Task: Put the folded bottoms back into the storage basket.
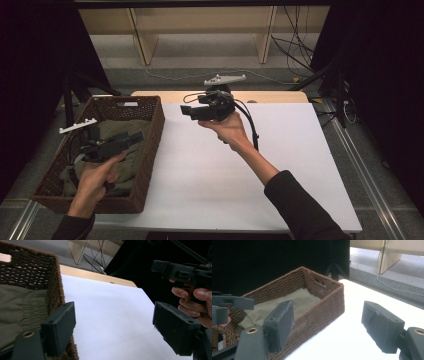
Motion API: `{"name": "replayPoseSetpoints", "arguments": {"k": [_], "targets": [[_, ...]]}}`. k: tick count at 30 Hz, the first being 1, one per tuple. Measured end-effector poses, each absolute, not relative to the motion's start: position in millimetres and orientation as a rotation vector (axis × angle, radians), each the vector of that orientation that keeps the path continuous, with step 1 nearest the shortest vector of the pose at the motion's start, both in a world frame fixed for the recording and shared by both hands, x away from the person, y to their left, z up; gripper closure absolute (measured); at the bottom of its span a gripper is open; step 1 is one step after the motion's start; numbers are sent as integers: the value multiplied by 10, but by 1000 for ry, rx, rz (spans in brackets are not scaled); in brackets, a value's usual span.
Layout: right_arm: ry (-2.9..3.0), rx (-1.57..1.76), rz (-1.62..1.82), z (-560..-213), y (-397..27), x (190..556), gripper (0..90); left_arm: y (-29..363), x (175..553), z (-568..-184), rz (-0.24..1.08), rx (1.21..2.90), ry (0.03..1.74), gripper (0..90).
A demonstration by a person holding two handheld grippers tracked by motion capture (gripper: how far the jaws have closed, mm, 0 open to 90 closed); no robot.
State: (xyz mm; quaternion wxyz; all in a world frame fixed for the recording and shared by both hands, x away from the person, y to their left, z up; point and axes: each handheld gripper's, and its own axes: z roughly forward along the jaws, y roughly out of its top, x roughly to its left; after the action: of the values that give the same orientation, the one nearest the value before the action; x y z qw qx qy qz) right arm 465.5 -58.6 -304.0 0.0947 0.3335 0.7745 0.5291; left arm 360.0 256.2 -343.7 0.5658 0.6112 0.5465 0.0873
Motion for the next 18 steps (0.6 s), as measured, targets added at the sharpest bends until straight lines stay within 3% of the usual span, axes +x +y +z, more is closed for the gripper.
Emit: {"name": "replayPoseSetpoints", "arguments": {"k": [18], "targets": [[2251, 1036, 1534, -3120, -878, 4534, 178, 2174, 3583, -3503, 197, 1490, 1207, 182]]}}
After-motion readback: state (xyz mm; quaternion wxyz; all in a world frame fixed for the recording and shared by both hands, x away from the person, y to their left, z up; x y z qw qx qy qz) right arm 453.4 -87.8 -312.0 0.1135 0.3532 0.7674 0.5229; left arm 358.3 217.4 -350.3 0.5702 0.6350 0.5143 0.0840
